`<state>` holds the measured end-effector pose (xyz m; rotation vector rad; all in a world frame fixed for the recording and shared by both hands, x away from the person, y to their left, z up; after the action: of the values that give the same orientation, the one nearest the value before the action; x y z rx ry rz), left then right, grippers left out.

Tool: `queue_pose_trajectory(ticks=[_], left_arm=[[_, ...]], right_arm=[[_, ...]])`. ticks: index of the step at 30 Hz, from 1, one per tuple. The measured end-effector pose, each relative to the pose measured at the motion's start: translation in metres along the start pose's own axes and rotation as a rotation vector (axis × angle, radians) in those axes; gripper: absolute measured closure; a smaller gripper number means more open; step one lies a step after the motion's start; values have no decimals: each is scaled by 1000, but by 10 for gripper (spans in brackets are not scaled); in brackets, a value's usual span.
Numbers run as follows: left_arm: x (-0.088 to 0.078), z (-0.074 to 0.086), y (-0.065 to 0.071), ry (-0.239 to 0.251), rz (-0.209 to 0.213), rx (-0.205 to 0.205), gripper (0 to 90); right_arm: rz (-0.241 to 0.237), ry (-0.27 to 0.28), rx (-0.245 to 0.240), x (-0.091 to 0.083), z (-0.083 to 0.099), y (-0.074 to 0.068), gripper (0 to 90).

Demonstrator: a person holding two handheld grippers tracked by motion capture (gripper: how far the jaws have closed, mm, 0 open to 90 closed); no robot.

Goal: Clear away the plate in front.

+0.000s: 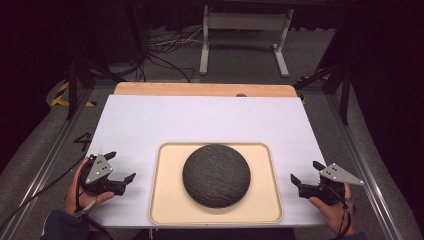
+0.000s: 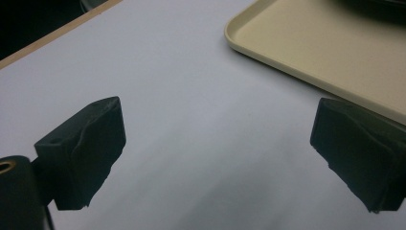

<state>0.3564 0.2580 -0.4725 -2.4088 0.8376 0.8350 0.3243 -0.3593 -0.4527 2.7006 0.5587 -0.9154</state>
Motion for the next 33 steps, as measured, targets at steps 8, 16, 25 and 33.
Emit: queue_pose_trajectory(ticks=[8,16,25,33], left_arm=[[-3,9,0,12,30,-41,57],[-2,8,2,3,28,-20,57],[-2,7,4,0,23,-14,59],[-2,6,4,0,27,-12,61]], right_arm=[[0,-1,-3,0,0,-1,73],[-1,-2,-3,0,0,-1,73],[-2,-4,-3,1,0,-1,73],[-2,-4,-2,1,0,-1,73]])
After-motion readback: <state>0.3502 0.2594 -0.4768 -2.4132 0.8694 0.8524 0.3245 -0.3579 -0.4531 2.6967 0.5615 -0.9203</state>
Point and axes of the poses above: each handheld gripper's, and its own axes: x roughly forward along the jaws, z roughly out of its underside, y roughly to its right, the point moved 3 cm from there along x, roughly forward along the jaws, and after that the axes turned 11 degrees about -y, right-handed, at the moved point
